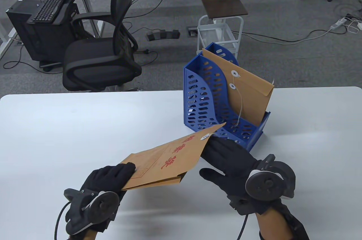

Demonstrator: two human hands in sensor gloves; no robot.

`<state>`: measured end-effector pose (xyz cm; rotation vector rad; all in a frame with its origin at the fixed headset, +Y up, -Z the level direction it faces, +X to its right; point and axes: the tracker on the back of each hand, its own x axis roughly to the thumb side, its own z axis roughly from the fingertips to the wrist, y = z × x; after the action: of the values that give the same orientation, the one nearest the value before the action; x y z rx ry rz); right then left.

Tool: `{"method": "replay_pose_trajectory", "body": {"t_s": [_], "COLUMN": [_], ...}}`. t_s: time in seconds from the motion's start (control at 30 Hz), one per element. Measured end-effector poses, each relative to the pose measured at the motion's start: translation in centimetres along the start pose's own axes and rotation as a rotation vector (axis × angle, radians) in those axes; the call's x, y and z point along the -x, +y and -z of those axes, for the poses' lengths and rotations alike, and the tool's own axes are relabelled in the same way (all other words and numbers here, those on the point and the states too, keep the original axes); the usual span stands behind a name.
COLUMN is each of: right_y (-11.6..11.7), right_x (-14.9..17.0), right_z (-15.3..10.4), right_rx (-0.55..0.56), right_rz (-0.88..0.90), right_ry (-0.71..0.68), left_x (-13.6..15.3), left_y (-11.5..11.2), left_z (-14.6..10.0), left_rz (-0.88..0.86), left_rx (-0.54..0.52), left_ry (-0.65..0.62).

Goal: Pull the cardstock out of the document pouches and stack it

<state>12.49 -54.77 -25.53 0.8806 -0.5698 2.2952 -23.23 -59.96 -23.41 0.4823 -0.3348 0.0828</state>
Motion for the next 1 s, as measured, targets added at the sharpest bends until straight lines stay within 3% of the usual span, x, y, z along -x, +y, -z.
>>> {"method": "replay_pose_trajectory", "body": {"t_s": [0.1, 0.17, 0.4, 0.57, 0.8, 1.0], "right_y": [0.5, 0.9, 2.0, 1.9, 2.6, 2.5], "right_x": [0.5, 0.5, -1.1, -2.4, -4.5, -4.4], "right_z": [-0.2, -0.3, 0.1, 0.1, 0.2, 0.2], "right_rx": [0.176, 0.194, -0.064, -0.084, -0.097, -0.074], "right_rz": [0.023, 0.001, -0.258, -0.285, -0.316, -0.299], "right_ry": [0.103, 0.140, 0.062, -0.064, -0.201, -0.166], "left_x": [-0.3, -0.3, 0.8, 0.7, -1.0, -0.4], "left_y": [0.5, 0.6, 1.0, 1.6, 2.2, 1.7], "left_z": [-0.1, -0.1, 0.0, -0.1, -0.4, -0.4], "left_rz": [0.035, 0.020, -0.055, -0.056, -0.100, -0.113], "left_rx": [-0.055, -0.062, -0.064, -0.066, -0.067, -0.051], "left_ry": [-0.033, -0.027, 0.048, 0.014, -0.171, -0.082]}}
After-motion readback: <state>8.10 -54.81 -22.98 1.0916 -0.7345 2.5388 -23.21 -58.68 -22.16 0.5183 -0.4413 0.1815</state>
